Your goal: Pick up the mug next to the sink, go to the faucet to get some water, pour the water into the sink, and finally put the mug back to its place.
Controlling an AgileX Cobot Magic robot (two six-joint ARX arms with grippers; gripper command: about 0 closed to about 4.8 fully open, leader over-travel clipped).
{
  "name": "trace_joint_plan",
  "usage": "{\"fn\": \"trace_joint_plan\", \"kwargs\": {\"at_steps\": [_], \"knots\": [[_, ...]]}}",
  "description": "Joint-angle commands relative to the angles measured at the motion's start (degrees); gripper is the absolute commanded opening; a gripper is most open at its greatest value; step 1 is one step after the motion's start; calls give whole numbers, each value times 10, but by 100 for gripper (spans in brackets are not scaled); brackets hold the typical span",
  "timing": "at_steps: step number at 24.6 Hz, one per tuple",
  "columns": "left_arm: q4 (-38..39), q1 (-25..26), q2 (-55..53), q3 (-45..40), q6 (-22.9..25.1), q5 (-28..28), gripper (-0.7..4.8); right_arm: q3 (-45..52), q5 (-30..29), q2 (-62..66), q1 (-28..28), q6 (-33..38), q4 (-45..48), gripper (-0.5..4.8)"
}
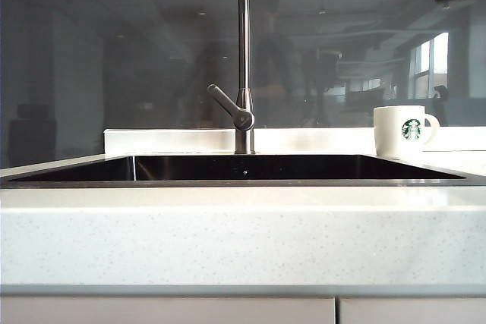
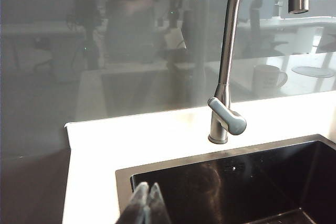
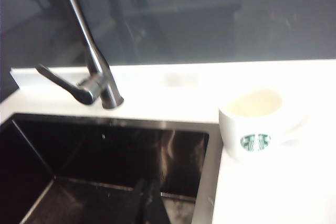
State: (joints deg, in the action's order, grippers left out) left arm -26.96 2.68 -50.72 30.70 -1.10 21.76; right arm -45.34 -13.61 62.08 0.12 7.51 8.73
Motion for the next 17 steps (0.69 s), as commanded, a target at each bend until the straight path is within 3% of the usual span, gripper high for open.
{"fn": "trace_joint_plan", "kwargs": {"at_steps": [1, 6, 9, 14, 17], "knots": [[-4, 1, 2, 2, -2, 0, -4, -3, -18, 3, -2, 0, 0, -3], [-2, 2, 2, 2, 4, -1, -4, -3, -1, 14, 6, 0, -1, -3], [10, 2, 3, 2, 33, -38, -4, -3, 0, 14, 7, 0, 0, -3], [245, 5, 112, -20, 56, -161, -4, -3, 0, 14, 7, 0, 0, -3], [177, 6, 247, -121, 51, -148, -4, -3, 0, 14, 7, 0, 0, -3]]}}
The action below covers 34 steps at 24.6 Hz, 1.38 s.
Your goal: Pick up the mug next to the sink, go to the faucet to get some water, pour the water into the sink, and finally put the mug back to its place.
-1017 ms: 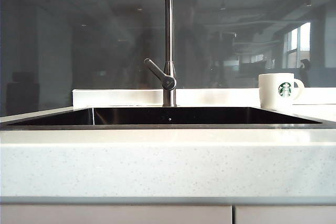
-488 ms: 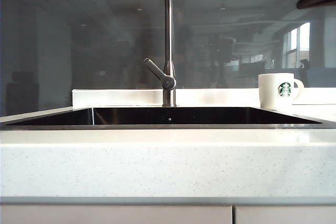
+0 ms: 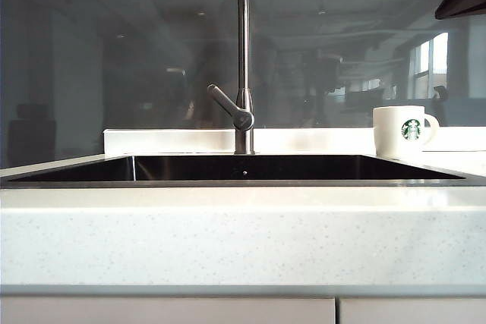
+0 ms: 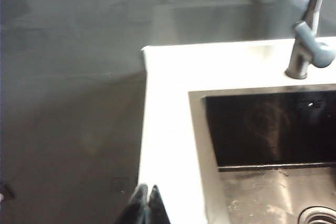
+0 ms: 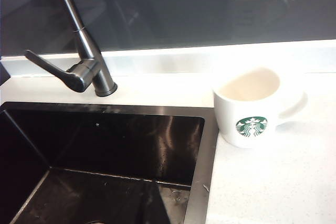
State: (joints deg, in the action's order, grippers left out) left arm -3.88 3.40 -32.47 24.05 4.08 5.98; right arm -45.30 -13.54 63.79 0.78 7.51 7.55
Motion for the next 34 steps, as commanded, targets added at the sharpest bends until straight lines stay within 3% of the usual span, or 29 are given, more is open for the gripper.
{"fn": "trace_joint_plan", "kwargs": {"at_steps": [1, 4, 8, 11, 17, 34], "knots": [[-75, -1, 95, -81, -6, 17, -4, -3, -1, -3, 1, 0, 12, -3], [-103, -1, 247, -190, -80, 27, -4, -3, -1, -3, 0, 0, 12, -3], [-44, -2, 325, -230, -91, 31, -4, -3, -1, -3, 0, 0, 12, -3], [-13, -3, 323, -235, -90, 26, -4, -3, -1, -3, 0, 0, 13, -3], [-11, -4, 323, -235, -89, -39, -4, -3, -1, -2, 0, 0, 12, -3], [-26, -6, 323, -235, -60, -19, -4, -3, -1, -2, 0, 0, 12, -3]]}}
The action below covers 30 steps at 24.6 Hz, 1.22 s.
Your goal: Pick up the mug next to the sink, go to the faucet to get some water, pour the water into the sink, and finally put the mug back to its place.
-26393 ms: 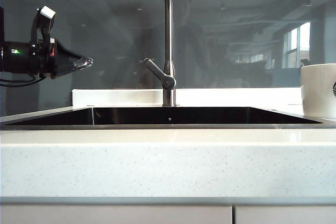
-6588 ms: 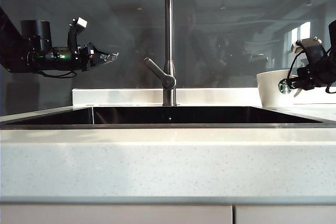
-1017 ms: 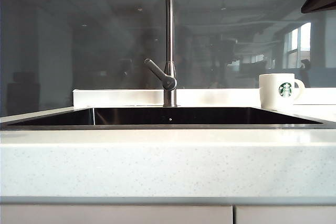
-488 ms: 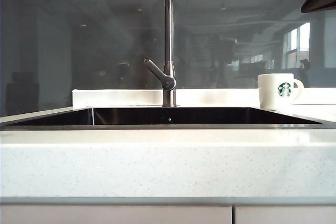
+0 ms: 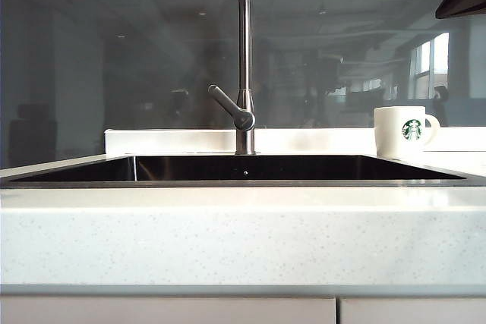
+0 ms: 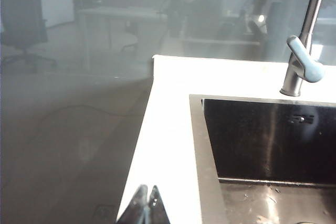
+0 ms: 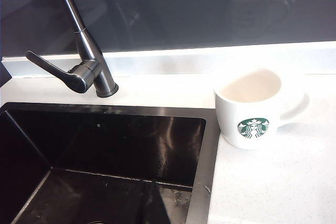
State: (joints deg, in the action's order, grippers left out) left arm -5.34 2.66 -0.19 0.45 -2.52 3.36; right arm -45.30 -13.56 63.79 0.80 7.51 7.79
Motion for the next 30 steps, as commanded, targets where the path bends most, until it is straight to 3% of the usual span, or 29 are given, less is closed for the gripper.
{"fn": "trace_joint_plan", "kwargs": {"at_steps": [1, 23, 26, 30], "knots": [[-11, 1, 0, 1, 6, 8, -4, -3, -1, -2, 0, 0, 10, -3], [-9, 1, 0, 1, 4, 8, -4, -3, -1, -10, 0, 0, 6, -3], [-9, 1, 0, 1, 4, 7, -4, -3, 0, -44, 0, -1, -8, -3], [-9, 1, 0, 1, 4, 8, -4, -3, 45, -147, 0, -63, -72, -3]]}}
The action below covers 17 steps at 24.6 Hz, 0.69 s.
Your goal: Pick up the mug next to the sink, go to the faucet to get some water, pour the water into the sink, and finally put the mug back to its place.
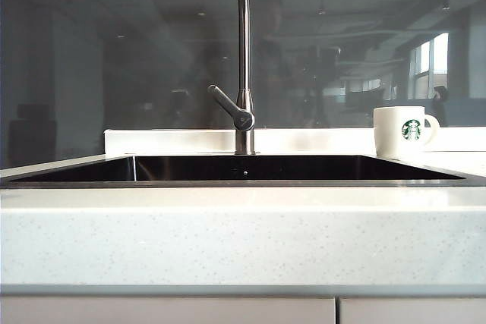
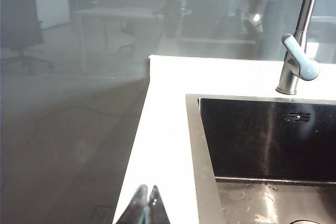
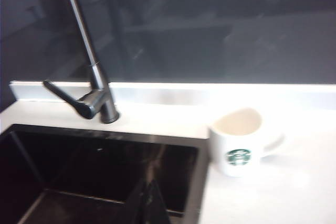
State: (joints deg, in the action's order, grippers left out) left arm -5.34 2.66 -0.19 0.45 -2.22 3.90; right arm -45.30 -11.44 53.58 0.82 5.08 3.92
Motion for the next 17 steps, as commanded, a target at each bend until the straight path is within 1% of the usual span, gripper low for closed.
{"fn": "trace_joint_plan", "kwargs": {"at_steps": [1, 4, 6, 8, 9, 15, 17], "knots": [[-9, 1, 0, 1, 1, 2, -4, -3, 35, -78, 0, -63, -61, -3], [-9, 1, 0, 1, 1, 2, -4, 8, 73, -139, 3, -86, -103, -3], [-7, 1, 0, 1, 1, 2, -4, 40, 90, -187, 5, -87, -111, -3], [-6, 1, 0, 1, 1, 2, -4, 90, 90, -241, 5, -81, -108, -3], [-6, 1, 0, 1, 1, 2, -4, 126, 100, -274, 6, -81, -99, -3], [-6, 1, 0, 1, 1, 2, -4, 313, 115, -436, 9, -46, -34, -3], [-6, 1, 0, 1, 1, 2, -4, 347, 115, -474, 10, -35, -33, -3]]}}
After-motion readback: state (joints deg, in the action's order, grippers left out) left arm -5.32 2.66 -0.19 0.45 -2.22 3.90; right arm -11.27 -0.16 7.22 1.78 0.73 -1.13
